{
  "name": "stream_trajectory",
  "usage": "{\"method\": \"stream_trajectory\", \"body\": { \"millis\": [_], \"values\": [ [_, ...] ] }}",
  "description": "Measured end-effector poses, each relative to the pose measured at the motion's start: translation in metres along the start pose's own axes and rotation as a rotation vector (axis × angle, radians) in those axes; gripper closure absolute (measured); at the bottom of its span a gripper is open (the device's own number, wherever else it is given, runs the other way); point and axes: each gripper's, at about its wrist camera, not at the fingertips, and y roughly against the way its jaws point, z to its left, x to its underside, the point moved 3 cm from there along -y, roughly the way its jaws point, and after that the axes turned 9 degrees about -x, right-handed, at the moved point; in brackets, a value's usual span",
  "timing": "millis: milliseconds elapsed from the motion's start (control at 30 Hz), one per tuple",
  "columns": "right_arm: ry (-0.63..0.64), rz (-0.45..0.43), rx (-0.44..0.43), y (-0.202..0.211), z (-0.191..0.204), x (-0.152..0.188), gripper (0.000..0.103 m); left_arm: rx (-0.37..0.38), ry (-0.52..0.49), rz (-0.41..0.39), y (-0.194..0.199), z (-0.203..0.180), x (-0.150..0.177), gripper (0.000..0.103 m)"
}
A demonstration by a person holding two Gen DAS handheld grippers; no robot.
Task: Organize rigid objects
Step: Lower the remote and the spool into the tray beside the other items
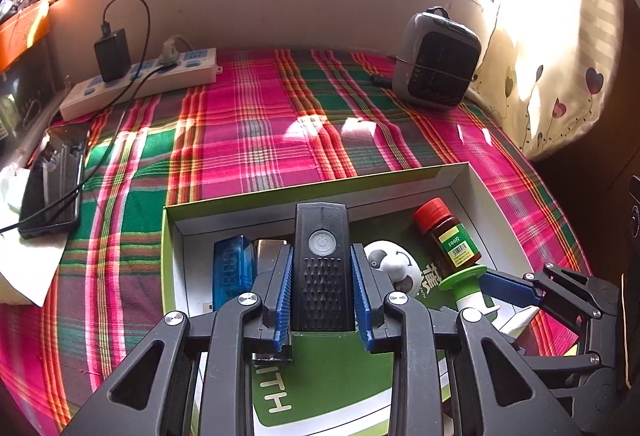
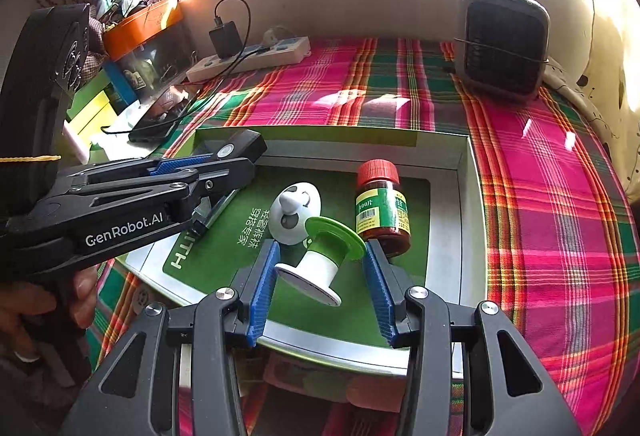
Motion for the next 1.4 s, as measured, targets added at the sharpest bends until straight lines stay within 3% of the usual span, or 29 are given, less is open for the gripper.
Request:
{"method": "stream_trajectory", "body": {
  "millis": [1400],
  "values": [
    [0.026,0.025,0.043,-0.013,-0.004,0.005,0.058,-0.006,-0.032,0.034,-0.02,-0.01,0.003,0.073]
  ]
}}
